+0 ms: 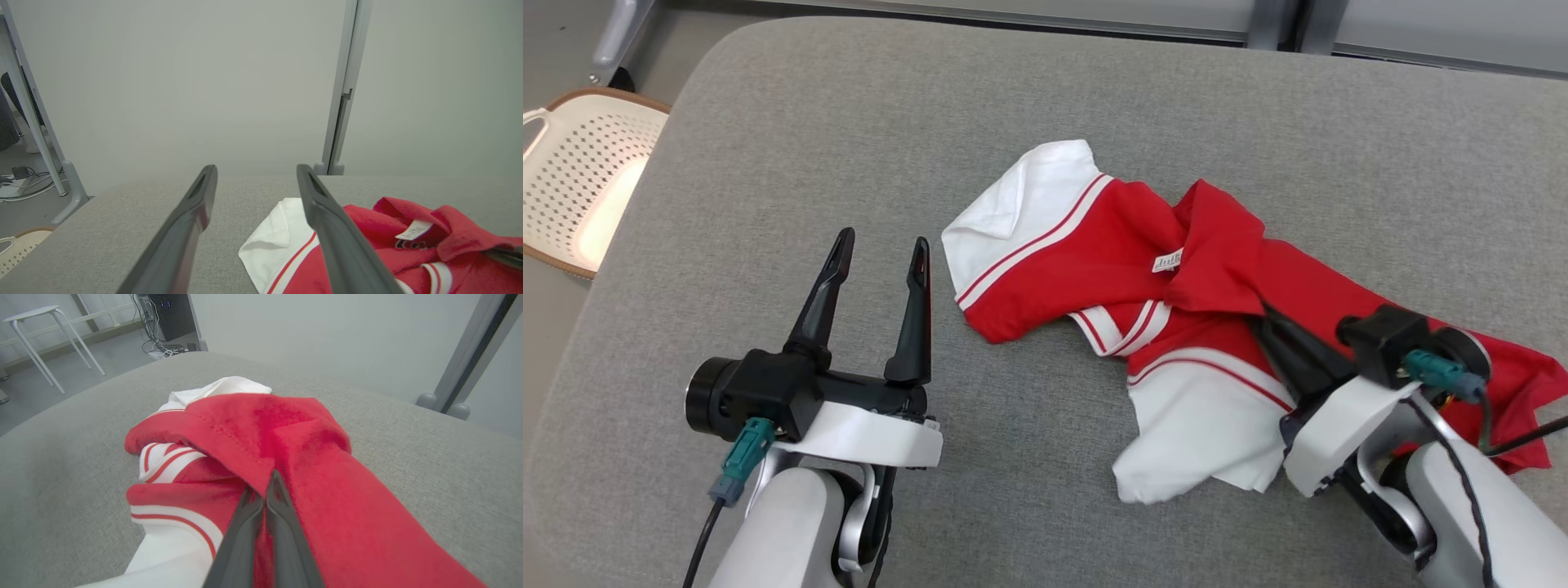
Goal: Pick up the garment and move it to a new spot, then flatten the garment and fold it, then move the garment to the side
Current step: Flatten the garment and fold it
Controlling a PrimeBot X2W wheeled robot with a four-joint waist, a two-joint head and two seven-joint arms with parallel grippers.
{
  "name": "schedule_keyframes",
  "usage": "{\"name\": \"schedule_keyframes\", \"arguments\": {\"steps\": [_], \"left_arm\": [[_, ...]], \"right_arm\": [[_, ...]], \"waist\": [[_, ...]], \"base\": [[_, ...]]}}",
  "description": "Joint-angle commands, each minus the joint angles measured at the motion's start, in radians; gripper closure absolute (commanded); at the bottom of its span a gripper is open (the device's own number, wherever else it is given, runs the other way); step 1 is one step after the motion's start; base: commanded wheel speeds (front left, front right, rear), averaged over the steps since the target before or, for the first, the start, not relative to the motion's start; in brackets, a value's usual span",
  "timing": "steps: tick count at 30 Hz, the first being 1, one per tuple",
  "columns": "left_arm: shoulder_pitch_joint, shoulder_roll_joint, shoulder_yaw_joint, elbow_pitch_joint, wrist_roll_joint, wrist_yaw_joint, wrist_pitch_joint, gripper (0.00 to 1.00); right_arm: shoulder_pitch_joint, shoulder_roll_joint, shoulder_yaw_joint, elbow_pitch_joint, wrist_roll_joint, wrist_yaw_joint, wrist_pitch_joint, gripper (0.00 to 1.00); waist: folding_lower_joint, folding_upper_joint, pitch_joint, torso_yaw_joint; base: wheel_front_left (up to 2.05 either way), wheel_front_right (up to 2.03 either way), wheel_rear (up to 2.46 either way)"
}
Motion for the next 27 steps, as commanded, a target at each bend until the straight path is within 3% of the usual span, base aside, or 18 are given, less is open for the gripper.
{"name": "schedule_keyframes", "arguments": {"steps": [1, 9, 10, 12, 13, 14, 19, 27], "left_arm": [[0.001, 0.002, 0.006, -0.003, 0.011, -0.006, -0.001, 0.0], [-0.025, -0.005, 0.026, -0.01, 0.036, -0.018, -0.001, 0.0], [-0.026, -0.004, 0.03, -0.009, 0.037, -0.018, -0.001, 0.0], [-0.028, -0.007, 0.034, -0.009, 0.042, -0.018, -0.001, 0.0], [-0.028, -0.007, 0.037, -0.009, 0.043, -0.02, -0.001, 0.0], [-0.027, -0.008, 0.04, -0.008, 0.045, -0.02, -0.001, 0.0], [-0.026, -0.01, 0.051, -0.005, 0.054, -0.024, -0.001, 0.0], [-0.015, -0.009, 0.073, -0.014, 0.07, -0.02, -0.001, 0.0]], "right_arm": [[-0.008, 0.001, -0.03, -0.01, 0.012, 0.0, -0.013, 1.0], [0.014, 0.055, -0.279, 0.036, 0.108, 0.0, -0.04, 1.0], [0.021, 0.051, -0.304, 0.047, 0.103, 0.0, -0.043, 0.92], [0.031, 0.071, -0.349, 0.073, 0.144, -0.001, -0.05, 0.55], [0.036, 0.077, -0.364, 0.084, 0.154, 0.0, -0.054, 0.13], [0.038, 0.074, -0.382, 0.099, 0.159, 0.0, -0.061, 0.0], [0.047, 0.1, -0.43, 0.142, 0.23, 0.0, -0.109, 0.0], [0.034, 0.059, -0.419, 0.1, 0.216, 0.0, -0.202, 0.0]], "waist": [[0.0, -0.0001, 0.005, -0.018], [0.0, -0.0001, 0.041, -0.073], [0.0, -0.0001, 0.044, -0.078], [0.0, -0.0001, 0.052, -0.091], [0.0, -0.0001, 0.055, -0.097], [0.0, -0.0001, 0.058, -0.103], [0.0, -0.0001, 0.062, -0.129], [0.0, -0.0001, 0.052, -0.16]], "base": [[0.0, 0.0, 0.0], [0.0, 0.0, 0.0], [0.0, 0.0, 0.0], [0.0, 0.0, 0.0], [0.0, 0.0, 0.0], [0.0, 0.0, 0.0], [0.0, 0.0, 0.0], [0.0, 0.0, 0.0]]}}
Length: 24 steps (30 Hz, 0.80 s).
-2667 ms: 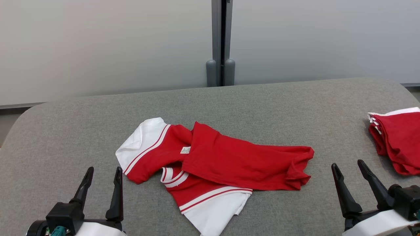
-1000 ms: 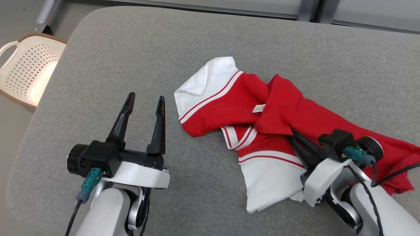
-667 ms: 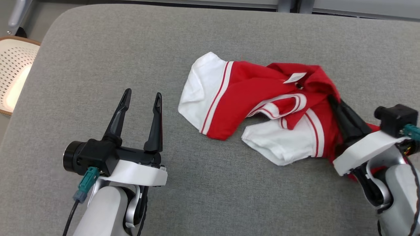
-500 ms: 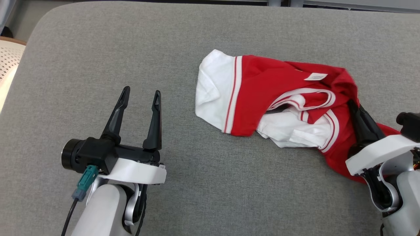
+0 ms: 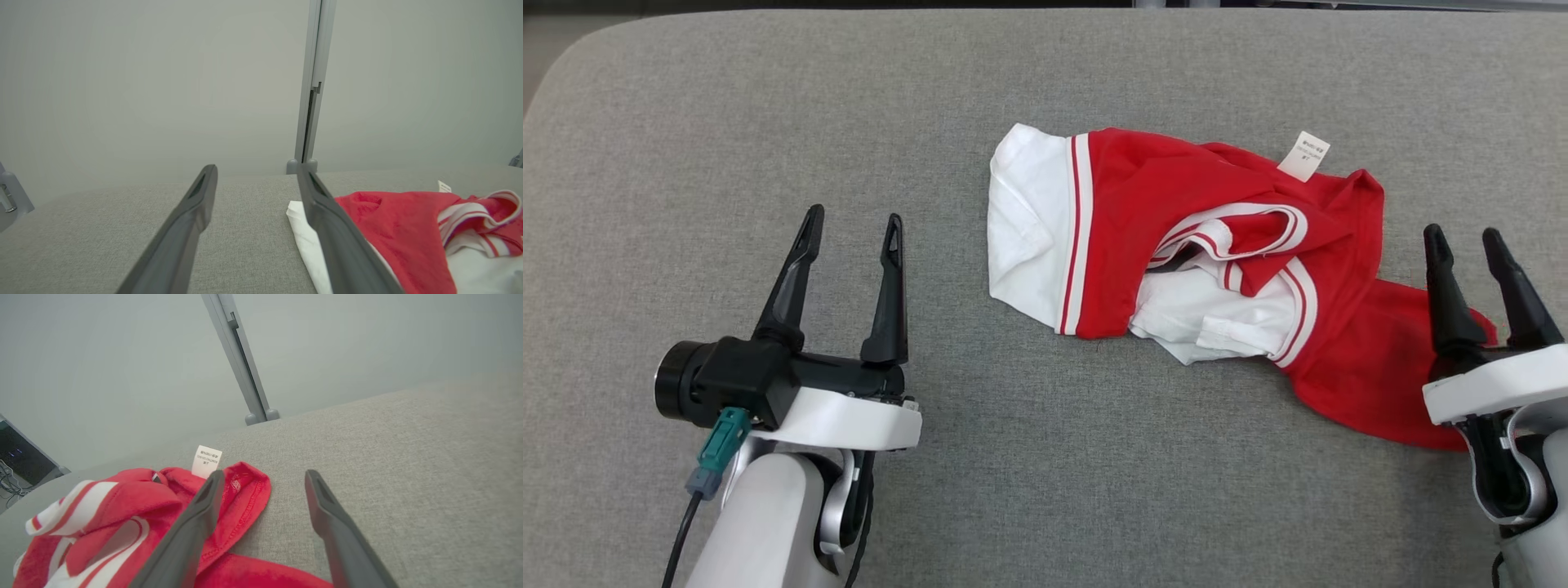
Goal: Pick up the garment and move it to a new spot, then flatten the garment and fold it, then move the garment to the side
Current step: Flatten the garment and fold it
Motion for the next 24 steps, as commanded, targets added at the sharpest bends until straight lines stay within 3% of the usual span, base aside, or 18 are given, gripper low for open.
{"name": "schedule_keyframes", "arguments": {"steps": [1, 9, 24], "left_arm": [[0.004, 0.005, 0.009, -0.005, 0.009, 0.003, -0.001, 0.0], [0.058, 0.015, 0.037, -0.008, 0.02, 0.013, -0.001, 0.0], [0.23, 0.063, 0.056, -0.022, 0.007, 0.035, 0.03, 0.0]], "right_arm": [[-0.005, -0.018, 0.004, -0.026, -0.02, 0.0, -0.024, 0.0], [0.057, -0.062, 0.021, -0.174, -0.147, 0.0, -0.039, 0.0], [0.332, 0.035, -0.009, -0.378, -0.249, 0.0, 0.077, 0.0]], "waist": [[0.0, 0.0, -0.009, -0.009], [0.0, 0.0, -0.077, -0.05], [0.0, 0.0, -0.227, -0.119]], "base": [[0.0, 0.0, 0.0], [0.0, 0.0, 0.0], [0.0, 0.0, 0.0]]}}
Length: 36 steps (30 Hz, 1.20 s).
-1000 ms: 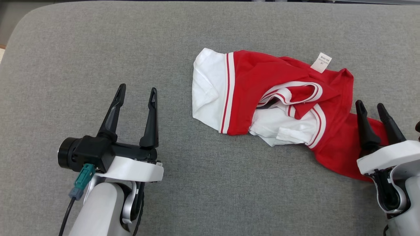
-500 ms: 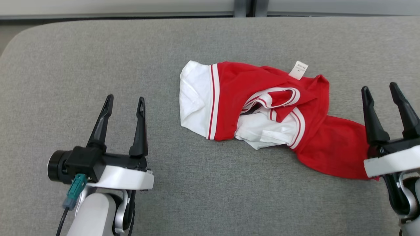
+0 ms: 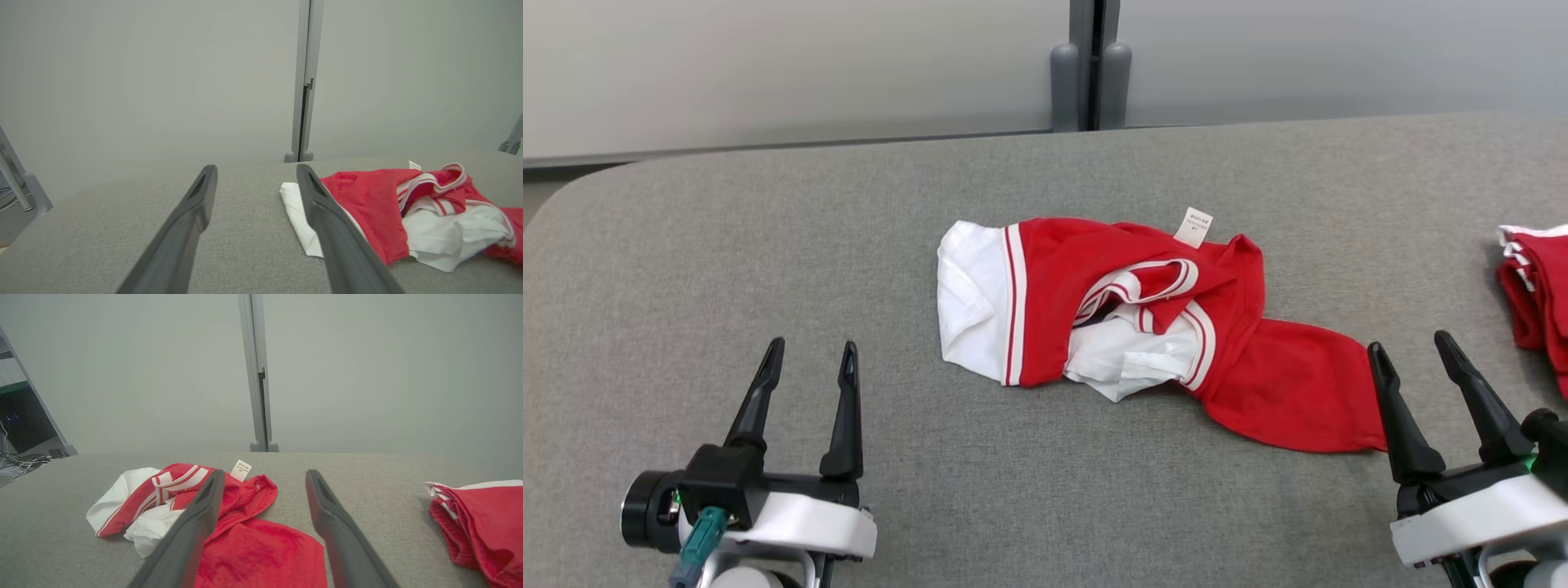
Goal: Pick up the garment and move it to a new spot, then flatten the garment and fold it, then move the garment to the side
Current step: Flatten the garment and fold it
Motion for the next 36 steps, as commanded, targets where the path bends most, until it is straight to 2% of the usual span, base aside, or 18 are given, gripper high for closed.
{"name": "schedule_keyframes", "arguments": {"steps": [1, 10, 25, 28, 29, 36], "left_arm": [[0.009, 0.007, 0.004, -0.007, -0.006, 0.005, 0.003, 0.0], [0.039, 0.013, -0.007, -0.041, -0.008, 0.017, 0.025, 0.0], [0.006, 0.008, -0.047, -0.056, 0.006, 0.012, 0.031, 0.0], [-0.037, -0.003, -0.12, -0.053, 0.035, -0.024, 0.054, 0.0], [-0.037, -0.003, -0.12, -0.053, 0.035, -0.024, 0.054, 0.0], [-0.177, -0.061, -0.327, 0.063, 0.064, -0.147, 0.093, 0.0]], "right_arm": [[0.01, 0.001, -0.008, -0.008, -0.008, 0.0, 0.006, 0.0], [0.038, 0.02, -0.031, -0.045, -0.014, 0.0, 0.04, 0.0], [0.032, 0.025, -0.032, -0.053, -0.008, 0.0, 0.047, 0.0], [0.018, 0.021, -0.036, -0.057, -0.003, 0.0, 0.047, 0.0], [0.018, 0.021, -0.036, -0.057, -0.003, 0.0, 0.047, 0.0], [-0.033, 0.01, -0.008, -0.058, 0.015, 0.0, 0.04, 0.0]], "waist": [[0.0, 0.0, -0.013, -0.009], [0.0, 0.0, -0.021, -0.003], [0.0, 0.0, -0.002, 0.008], [0.0, 0.0, 0.024, 0.011], [0.0, 0.0, 0.024, 0.011], [0.0, 0.0, 0.109, -0.025]], "base": [[0.0, 0.0, 0.0], [0.0, 0.0, 0.0], [0.0, 0.0, 0.0], [0.0, 0.0, 0.0], [0.0, 0.0, 0.0], [0.0, 0.0, 0.0]]}}
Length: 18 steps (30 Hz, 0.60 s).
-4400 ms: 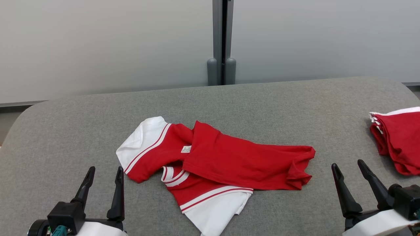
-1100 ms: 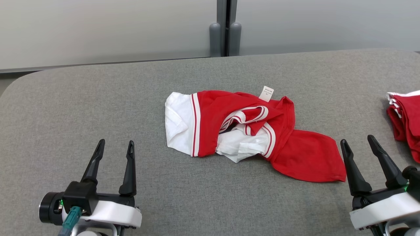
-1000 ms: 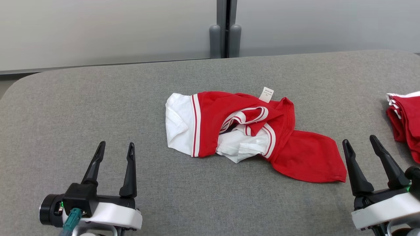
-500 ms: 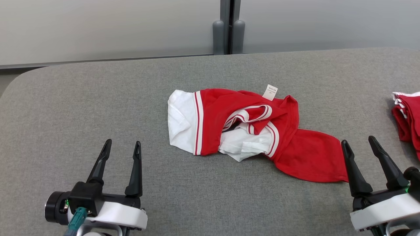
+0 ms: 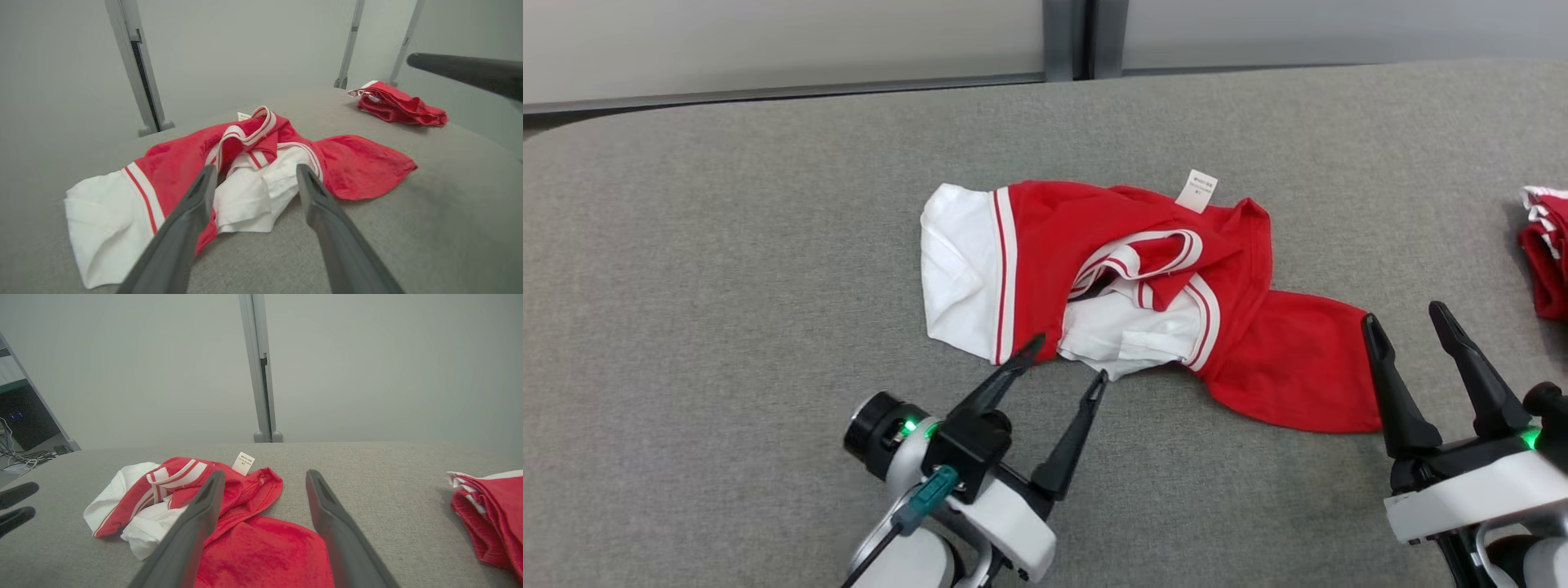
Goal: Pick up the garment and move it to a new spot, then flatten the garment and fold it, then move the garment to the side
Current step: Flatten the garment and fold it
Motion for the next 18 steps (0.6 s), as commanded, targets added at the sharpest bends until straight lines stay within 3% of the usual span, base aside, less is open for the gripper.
{"name": "schedule_keyframes", "arguments": {"steps": [1, 8, 12, 13, 14, 18], "left_arm": [[-0.029, -0.003, -0.02, 0.03, -0.011, -0.016, -0.001, 0.0], [-0.145, -0.022, -0.1, 0.235, -0.077, -0.043, -0.023, 0.0], [-0.211, -0.024, -0.118, 0.338, -0.105, -0.018, -0.036, 0.0], [-0.225, -0.025, -0.124, 0.356, -0.124, -0.015, -0.043, 0.13], [-0.238, -0.025, -0.13, 0.37, -0.137, -0.009, -0.05, 1.0], [-0.275, -0.024, -0.148, 0.409, -0.163, 0.019, -0.079, 1.0]], "right_arm": [[-0.017, -0.005, 0.006, 0.001, 0.009, 0.0, -0.006, 0.0], [-0.059, 0.001, 0.023, 0.037, 0.03, 0.0, -0.037, 0.0], [-0.073, 0.004, 0.027, 0.056, 0.043, 0.0, -0.053, 0.0], [-0.076, 0.005, 0.03, 0.06, 0.047, 0.0, -0.057, 0.0], [-0.081, 0.005, 0.031, 0.062, 0.048, 0.0, -0.061, 0.0], [-0.085, 0.007, 0.032, 0.076, 0.054, 0.0, -0.072, 0.0]], "waist": [[0.0, 0.0, 0.034, -0.031], [0.0, 0.0, 0.088, -0.105], [0.0, 0.0, 0.108, -0.133], [0.0, 0.0, 0.113, -0.14], [0.0, 0.0, 0.117, -0.145], [0.0, 0.0, 0.125, -0.151]], "base": [[0.0, 0.0, 0.0], [0.0, 0.0, 0.0], [0.0, 0.0, 0.0], [0.0, 0.0, 0.0], [0.0, 0.0, 0.0], [0.0, 0.0, 0.0]]}}
